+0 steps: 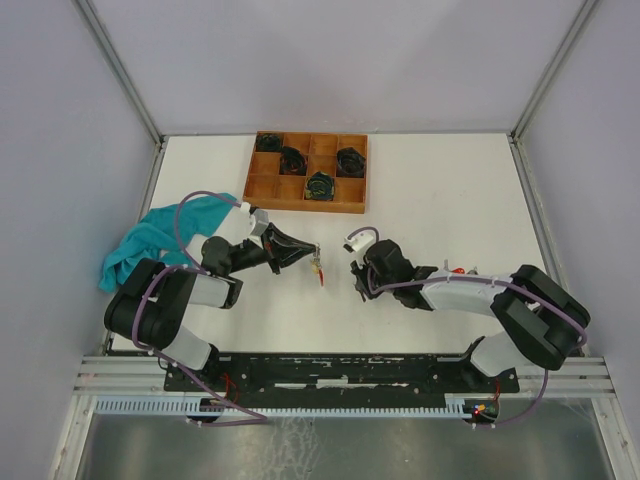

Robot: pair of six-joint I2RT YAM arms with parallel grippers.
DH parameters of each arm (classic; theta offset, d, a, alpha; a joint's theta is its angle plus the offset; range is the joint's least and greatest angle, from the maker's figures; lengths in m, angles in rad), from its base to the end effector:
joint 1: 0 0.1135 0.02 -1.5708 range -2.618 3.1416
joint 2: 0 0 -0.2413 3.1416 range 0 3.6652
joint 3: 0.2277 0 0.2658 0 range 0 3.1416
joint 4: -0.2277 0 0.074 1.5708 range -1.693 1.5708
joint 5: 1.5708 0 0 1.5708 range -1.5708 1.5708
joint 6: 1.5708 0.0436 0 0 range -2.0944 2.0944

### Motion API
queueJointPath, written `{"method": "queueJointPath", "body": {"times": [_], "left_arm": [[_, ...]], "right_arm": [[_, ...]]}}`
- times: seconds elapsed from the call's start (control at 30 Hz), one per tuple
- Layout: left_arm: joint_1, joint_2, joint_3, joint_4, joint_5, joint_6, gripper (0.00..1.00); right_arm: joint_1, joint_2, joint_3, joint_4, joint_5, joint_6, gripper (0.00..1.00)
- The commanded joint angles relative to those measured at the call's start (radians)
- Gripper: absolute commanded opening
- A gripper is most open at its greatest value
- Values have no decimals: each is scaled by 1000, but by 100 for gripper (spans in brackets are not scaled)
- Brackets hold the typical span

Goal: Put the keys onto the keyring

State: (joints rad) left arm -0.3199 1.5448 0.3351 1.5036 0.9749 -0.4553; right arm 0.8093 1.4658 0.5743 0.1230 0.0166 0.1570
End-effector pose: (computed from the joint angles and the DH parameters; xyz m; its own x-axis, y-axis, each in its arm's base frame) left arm 0.2313 -0.1146 0.1622 -0.1613 -0.2066 -0.9650 0.9548 0.2147 -0.2055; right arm 0.1997 0.2084 0.1080 -0.5856 -0.3877 -0.7119 -0.6317 0.7686 0.1010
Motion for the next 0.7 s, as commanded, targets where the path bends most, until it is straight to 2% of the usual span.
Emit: {"method": "queueJointPath", "body": {"times": [0.0, 0.17, 0.27, 0.37, 0.67], "left_arm": [[5, 1, 15, 123, 14, -29, 3], [3, 1, 17, 123, 14, -29, 3], [4, 0, 16, 123, 14, -29, 3], [4, 1, 18, 123, 14, -29, 3], [5, 5, 19, 123, 15, -31, 3]], "right_arm": [[-2, 14, 45, 11, -25, -26, 18], [-2, 24, 57, -4, -31, -32, 11], [-2, 19, 67, -26, -32, -36, 2], [-2, 6, 88, -77, -25, -41, 1], [-1, 39, 299, -508, 20, -6, 1]]}}
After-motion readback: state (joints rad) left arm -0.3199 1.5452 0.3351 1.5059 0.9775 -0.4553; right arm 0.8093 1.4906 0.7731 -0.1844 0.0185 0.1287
